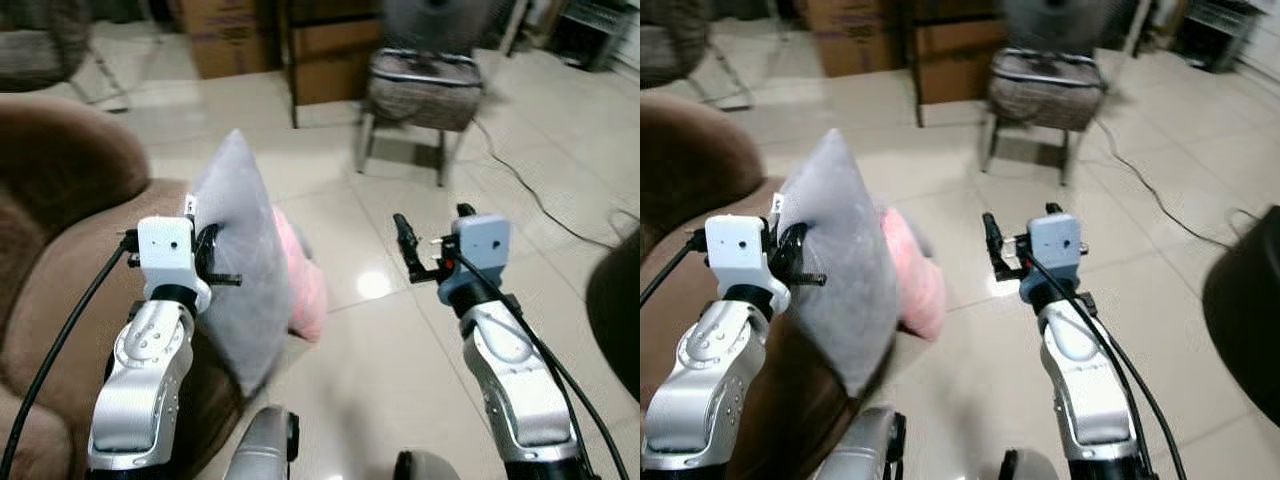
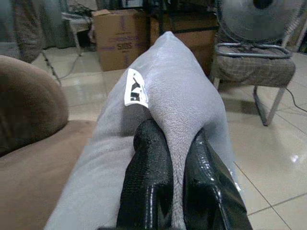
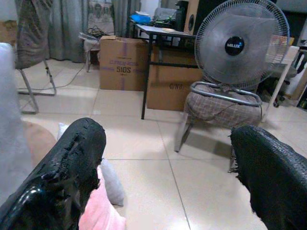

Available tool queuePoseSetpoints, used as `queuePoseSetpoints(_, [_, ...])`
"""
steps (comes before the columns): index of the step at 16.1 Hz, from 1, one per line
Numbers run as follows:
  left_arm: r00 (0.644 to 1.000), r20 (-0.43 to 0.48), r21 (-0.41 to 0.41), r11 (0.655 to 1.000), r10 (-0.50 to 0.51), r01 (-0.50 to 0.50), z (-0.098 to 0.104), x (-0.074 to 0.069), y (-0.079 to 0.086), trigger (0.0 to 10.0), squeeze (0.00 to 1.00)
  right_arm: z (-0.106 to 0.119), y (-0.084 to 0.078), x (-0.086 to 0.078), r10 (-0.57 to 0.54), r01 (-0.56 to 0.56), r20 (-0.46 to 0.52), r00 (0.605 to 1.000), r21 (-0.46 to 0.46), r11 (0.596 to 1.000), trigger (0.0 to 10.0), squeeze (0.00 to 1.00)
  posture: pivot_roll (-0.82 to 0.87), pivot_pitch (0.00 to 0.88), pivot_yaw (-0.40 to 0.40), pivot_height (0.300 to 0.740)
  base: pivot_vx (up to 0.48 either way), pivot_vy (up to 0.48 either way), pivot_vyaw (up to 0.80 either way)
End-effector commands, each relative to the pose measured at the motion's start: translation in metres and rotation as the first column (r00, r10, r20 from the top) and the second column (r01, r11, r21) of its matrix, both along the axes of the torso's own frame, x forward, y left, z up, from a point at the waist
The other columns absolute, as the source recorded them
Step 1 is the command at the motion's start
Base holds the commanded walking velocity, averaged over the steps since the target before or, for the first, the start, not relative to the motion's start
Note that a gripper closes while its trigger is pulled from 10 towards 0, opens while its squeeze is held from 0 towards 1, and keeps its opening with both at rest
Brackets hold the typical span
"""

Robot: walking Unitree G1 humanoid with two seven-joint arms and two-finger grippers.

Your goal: Move the pillow to the sofa from floor

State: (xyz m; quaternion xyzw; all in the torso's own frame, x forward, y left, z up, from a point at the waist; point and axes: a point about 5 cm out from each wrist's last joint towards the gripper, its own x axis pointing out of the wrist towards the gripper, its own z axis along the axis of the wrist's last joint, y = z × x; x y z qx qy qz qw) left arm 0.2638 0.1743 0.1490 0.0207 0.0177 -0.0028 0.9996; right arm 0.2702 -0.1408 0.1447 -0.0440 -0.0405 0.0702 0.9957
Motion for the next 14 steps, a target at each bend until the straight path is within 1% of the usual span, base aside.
queuePoseSetpoints(1, [0.998, 0.057, 0.001, 1.000, -0.028, 0.028, 0.013, 0.002, -0.003, 0.0, 0.00, 0.007, 0.001, -0.001, 0.000, -0.001, 0.022, 1.000, 0.014, 1.000, 10.0, 0.00, -0.01, 0.000, 0.008, 0.670, 0.000, 0.000, 0.54])
queuePoseSetpoints(5, [0.995, 0.066, 0.037, 0.996, -0.080, 0.078, 0.014, 0.007, -0.005, 0.0, 0.00, 0.012, -0.004, -0.003, -0.008, 0.008, 0.036, 0.999, 0.018, 1.000, 10.0, 0.00, -0.03, 0.000, 0.017, 0.670, 0.000, 0.000, 0.55])
queuePoseSetpoints(11, [0.992, 0.071, 0.036, 0.994, -0.109, 0.106, 0.016, 0.009, -0.010, 0.0, 0.00, 0.014, -0.012, -0.005, -0.050, 0.049, 0.035, 0.998, 0.023, 0.999, 10.0, 0.00, -0.03, 0.000, 0.025, 0.670, 0.000, 0.000, 0.57])
queuePoseSetpoints(14, [0.991, 0.074, 0.036, 0.993, -0.112, 0.110, 0.017, 0.009, -0.011, 0.0, 0.00, 0.017, -0.013, -0.005, -0.045, 0.042, 0.044, 0.998, 0.051, 0.998, 10.0, 0.00, -0.03, 0.000, 0.023, 0.692, 0.000, 0.000, 0.00])
